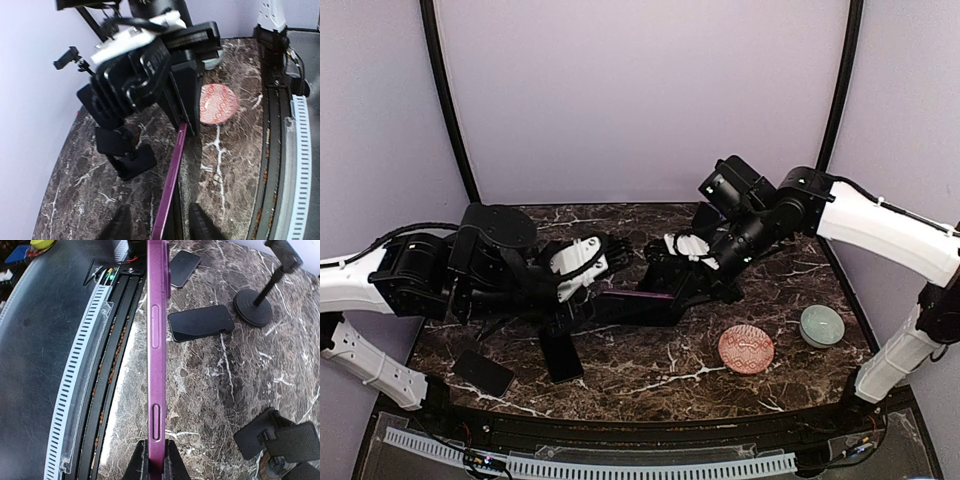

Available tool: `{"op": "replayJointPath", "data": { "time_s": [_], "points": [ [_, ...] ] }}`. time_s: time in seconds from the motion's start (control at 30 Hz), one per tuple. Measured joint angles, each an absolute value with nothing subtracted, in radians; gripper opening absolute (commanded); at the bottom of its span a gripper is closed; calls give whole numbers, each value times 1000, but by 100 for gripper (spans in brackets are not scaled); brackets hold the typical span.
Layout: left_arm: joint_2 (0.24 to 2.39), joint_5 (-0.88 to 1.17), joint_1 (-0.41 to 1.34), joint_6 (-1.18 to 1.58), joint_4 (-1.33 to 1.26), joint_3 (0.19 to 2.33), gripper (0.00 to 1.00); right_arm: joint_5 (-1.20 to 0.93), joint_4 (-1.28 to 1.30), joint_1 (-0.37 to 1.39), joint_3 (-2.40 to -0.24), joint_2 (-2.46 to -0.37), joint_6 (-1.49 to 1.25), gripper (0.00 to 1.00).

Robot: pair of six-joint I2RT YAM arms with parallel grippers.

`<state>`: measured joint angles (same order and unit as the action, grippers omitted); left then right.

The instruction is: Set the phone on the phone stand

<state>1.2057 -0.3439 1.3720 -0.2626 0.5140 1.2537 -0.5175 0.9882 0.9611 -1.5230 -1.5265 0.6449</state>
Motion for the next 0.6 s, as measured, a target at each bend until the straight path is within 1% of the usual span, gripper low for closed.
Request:
{"op": "replayJointPath", "data": {
  "time_s": [0.03,0.07,0.1,0.27,0.3,0.4,0.5,0.53,0.6],
  "points": [
    [1200,-372,1372,-262,469,1243,87,-530,988,942,-1522,-1526,638,0],
    [1188,-405,1372,-261,417,1223,92,-543,988,919,-1522,-1526,629,0],
    [1170,-439,1372,-258,356,1193,94,-563,986,887,-1522,-1526,621,0],
    [1070,-527,1359,-218,-21,1028,95,-736,945,726,-1526,-1525,538,0],
    [1071,-536,1351,-202,-87,1018,95,-807,921,684,-1530,-1525,508,0],
    [1106,-550,1326,-150,-279,1007,94,-926,877,626,-1536,-1525,451,0],
    [1148,-540,1299,-85,-432,973,94,-1017,846,601,-1539,-1518,413,0],
    [1158,-533,1293,-66,-475,954,93,-1038,840,599,-1539,-1513,405,0],
    [1177,-515,1282,-25,-571,901,87,-1082,830,595,-1538,-1496,392,0]
  ]
}}
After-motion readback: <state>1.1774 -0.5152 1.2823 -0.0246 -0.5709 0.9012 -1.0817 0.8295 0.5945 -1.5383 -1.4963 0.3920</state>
